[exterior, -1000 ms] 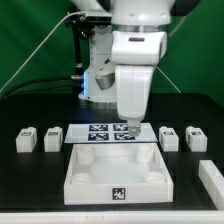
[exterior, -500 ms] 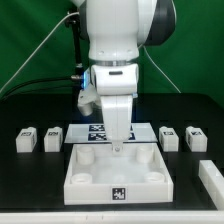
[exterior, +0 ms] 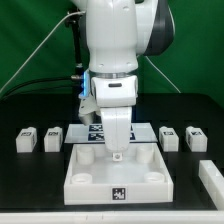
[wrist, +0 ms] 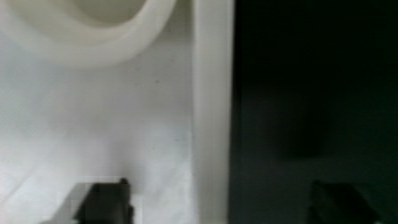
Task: Assemble one leg
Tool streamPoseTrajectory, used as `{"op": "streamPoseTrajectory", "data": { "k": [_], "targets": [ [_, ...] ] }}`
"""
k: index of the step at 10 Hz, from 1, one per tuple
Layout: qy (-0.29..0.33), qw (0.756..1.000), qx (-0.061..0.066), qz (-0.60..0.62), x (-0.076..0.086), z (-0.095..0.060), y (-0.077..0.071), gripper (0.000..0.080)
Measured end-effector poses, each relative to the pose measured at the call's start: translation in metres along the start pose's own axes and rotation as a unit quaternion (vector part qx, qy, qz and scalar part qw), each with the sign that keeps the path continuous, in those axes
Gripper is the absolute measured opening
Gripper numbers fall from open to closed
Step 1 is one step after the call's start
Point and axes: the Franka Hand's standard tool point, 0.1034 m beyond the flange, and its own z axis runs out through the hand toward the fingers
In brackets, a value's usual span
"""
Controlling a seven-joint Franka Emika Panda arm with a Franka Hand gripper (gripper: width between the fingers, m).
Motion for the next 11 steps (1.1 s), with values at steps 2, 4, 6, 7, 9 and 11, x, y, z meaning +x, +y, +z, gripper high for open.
{"op": "streamPoseTrajectory", "data": {
  "k": [2,4,6,7,9,11],
  "targets": [
    [0.0,1.0,0.0,0.0,-0.0001,0.0001,-0.0001,0.0255],
    [0.0,1.0,-0.002,0.0,-0.0001,-0.0005,0.0009,0.012],
    [0.0,1.0,-0.003,0.0,-0.0001,-0.0008,0.0015,0.0058],
    [0.0,1.0,-0.004,0.0,-0.0001,-0.0008,0.0016,0.0058],
    [0.0,1.0,-0.004,0.0,-0.0001,-0.0008,0.0016,0.0058],
    [0.0,1.0,-0.004,0.001,0.0003,-0.0011,0.0025,0.0058]
  ]
}}
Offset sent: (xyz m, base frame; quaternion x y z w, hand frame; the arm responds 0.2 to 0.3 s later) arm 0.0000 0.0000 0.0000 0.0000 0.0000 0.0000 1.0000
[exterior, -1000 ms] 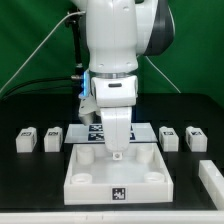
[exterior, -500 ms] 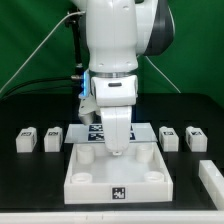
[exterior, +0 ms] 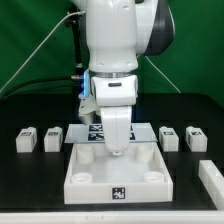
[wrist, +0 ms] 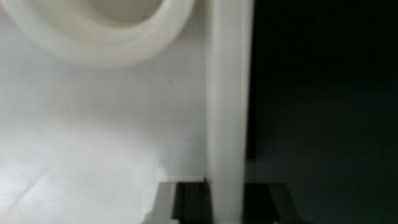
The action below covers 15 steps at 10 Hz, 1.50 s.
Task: Assemble one leg
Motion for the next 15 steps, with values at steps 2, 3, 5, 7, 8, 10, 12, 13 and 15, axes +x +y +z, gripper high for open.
{"op": "streamPoseTrajectory", "data": {
  "k": [2,3,5,7,8,10,12,13,15],
  "targets": [
    [0.008,1.0,-0.013,-0.001,0.017,0.001,0.023,0.0058],
    [0.013,1.0,-0.02,0.008,0.03,0.0,0.036,0.0059],
    [0.022,0.999,-0.03,0.014,0.054,0.0,0.055,0.0059],
    [0.026,0.999,-0.032,0.008,0.062,0.001,0.066,0.0059],
    [0.026,0.999,-0.032,0.002,0.062,0.001,0.067,0.0059],
    [0.027,0.999,-0.033,-0.002,0.062,0.001,0.067,0.0059],
    [0.027,0.999,-0.032,0.002,0.061,0.001,0.066,0.0059],
    [0.027,0.999,-0.032,0.002,0.061,0.001,0.066,0.0236],
    [0.027,0.999,-0.032,0.004,0.06,0.001,0.066,0.0373]
  ]
}}
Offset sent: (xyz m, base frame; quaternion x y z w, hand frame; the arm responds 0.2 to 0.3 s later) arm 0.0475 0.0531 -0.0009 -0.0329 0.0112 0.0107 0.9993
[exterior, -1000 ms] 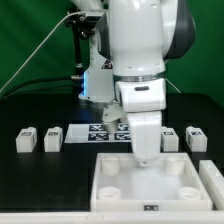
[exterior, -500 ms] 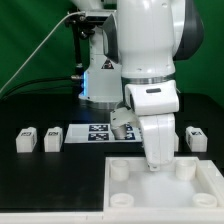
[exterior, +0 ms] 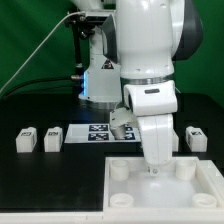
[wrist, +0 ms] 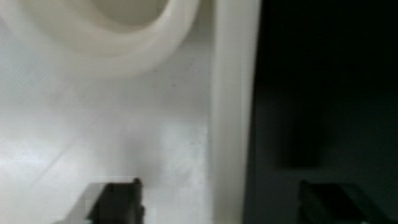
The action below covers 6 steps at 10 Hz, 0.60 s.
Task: Assemble one leg
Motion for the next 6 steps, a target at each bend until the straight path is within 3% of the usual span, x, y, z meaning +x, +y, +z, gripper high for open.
{"op": "streamPoseTrajectory", "data": {
  "k": [1,2,6],
  "targets": [
    [0.0,1.0,0.0,0.001,-0.0003,0.0,0.0,0.0568],
    [0.0,1.0,0.0,0.001,-0.0005,0.0,0.0,0.0626],
    [0.0,1.0,0.0,0.003,-0.0012,0.0001,-0.0001,0.0648]
  ]
}}
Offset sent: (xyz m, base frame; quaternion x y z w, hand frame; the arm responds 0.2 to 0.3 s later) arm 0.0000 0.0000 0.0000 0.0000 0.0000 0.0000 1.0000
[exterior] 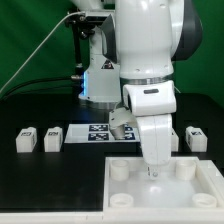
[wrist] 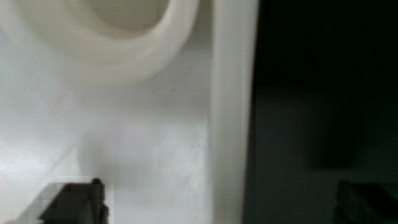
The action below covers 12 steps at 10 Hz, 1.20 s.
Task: Assemble one leg
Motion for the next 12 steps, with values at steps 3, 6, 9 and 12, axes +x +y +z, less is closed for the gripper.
{"op": "streamPoseTrajectory", "data": {
  "k": [3,6,9,12],
  "targets": [
    [0.0,1.0,0.0,0.001,0.0,0.0,0.0,0.0648],
    [-0.002,0.996,-0.012,0.093,0.017,-0.023,-0.009,0.0648],
    [-0.001,0.953,-0.016,0.302,0.06,-0.058,-0.013,0.0648],
    [0.01,0.887,-0.015,0.462,0.084,-0.061,-0.017,0.0648]
  ]
}}
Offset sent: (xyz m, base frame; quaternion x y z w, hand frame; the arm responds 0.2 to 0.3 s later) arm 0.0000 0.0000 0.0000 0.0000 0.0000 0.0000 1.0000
